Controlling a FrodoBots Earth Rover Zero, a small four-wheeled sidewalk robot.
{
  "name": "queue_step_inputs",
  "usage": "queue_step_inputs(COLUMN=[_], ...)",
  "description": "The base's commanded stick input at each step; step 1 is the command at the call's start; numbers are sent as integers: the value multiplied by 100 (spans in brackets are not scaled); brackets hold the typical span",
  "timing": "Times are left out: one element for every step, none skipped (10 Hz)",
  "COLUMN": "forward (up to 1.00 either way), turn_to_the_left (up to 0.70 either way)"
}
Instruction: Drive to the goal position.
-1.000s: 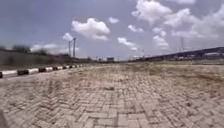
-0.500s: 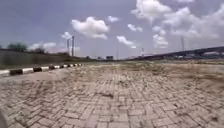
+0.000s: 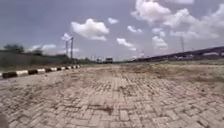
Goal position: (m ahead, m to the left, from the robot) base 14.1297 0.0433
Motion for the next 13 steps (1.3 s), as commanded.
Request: queue_step_inputs(forward=[100,100,100,100,100,100,100,100,100,100,100,100,100], turn_to_the_left=[0,0,0,0,0,0,0,0,0,0,0,0,0])
